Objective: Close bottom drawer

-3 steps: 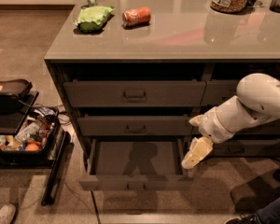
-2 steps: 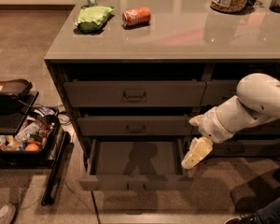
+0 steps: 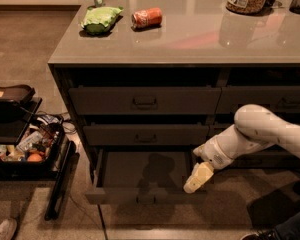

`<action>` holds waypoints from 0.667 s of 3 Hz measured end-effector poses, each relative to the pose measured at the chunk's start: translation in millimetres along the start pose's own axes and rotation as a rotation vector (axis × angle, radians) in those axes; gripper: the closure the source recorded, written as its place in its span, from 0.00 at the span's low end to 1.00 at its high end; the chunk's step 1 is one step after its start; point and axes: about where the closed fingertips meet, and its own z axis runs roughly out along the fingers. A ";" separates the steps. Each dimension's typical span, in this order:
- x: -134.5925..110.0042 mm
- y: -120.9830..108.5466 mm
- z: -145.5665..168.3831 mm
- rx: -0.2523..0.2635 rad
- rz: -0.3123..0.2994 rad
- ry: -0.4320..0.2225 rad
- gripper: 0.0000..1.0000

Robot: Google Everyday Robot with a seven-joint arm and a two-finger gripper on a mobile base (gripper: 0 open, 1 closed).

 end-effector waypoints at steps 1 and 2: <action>15.6 -10.9 35.5 -0.036 0.040 -0.018 0.00; 15.6 -10.9 35.5 -0.036 0.040 -0.018 0.00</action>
Offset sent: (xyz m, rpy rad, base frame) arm 0.0018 0.0046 -0.0306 0.0249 0.0309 -0.0168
